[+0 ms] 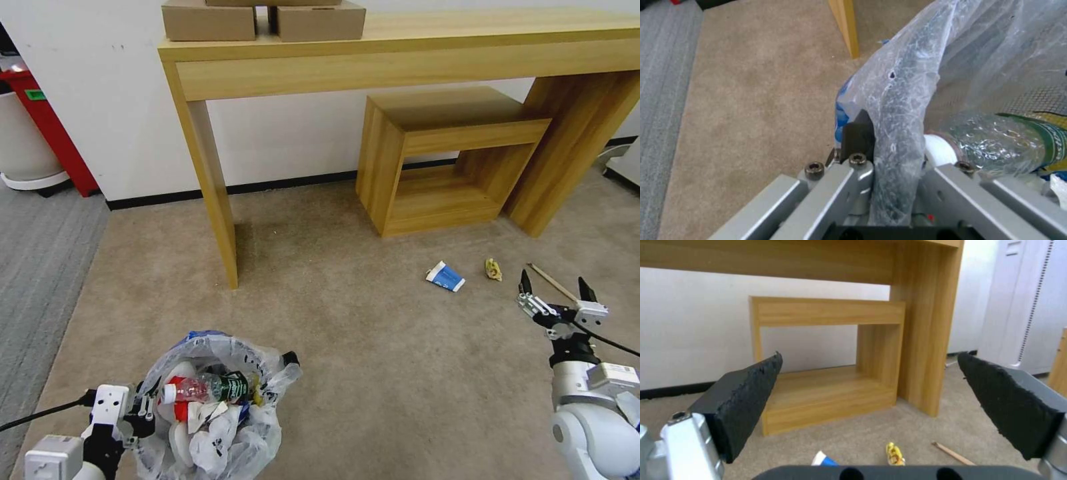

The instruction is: Pick up the trash bin and place the garbage on the floor into it.

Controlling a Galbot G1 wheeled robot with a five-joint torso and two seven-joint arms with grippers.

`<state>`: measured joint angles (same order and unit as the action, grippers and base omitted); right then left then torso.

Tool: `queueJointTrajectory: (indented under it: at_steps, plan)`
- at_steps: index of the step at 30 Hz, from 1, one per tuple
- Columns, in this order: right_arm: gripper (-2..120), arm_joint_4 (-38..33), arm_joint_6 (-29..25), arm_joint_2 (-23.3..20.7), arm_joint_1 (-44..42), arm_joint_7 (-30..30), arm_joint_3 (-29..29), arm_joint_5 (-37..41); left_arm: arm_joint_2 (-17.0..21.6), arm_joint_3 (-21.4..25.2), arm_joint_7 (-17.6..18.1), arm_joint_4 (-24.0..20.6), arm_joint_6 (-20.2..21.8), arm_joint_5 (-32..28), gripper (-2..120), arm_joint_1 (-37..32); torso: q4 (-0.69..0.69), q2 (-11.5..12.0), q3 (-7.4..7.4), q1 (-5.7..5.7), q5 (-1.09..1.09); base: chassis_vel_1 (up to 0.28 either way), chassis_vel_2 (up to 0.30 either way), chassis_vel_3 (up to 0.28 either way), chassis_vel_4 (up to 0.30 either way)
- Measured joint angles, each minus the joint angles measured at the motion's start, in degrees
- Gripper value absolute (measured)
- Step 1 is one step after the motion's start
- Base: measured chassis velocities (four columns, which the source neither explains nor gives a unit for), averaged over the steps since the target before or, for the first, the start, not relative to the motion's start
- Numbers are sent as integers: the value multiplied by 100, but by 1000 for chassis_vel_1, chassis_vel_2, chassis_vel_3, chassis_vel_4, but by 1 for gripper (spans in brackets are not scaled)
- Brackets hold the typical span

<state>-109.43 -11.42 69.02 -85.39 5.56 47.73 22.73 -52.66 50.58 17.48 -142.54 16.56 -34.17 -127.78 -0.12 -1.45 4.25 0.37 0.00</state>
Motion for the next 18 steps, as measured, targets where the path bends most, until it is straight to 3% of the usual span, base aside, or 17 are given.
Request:
queueJointTrajectory:
  at_steps: [18]
  plan:
    - [100, 17, -59, 90, -70, 39, 10, -92, 224, 3, 58, 35, -16, -110, 0, 26, -1, 0, 0, 0, 0, -36, -35, -28, -33]
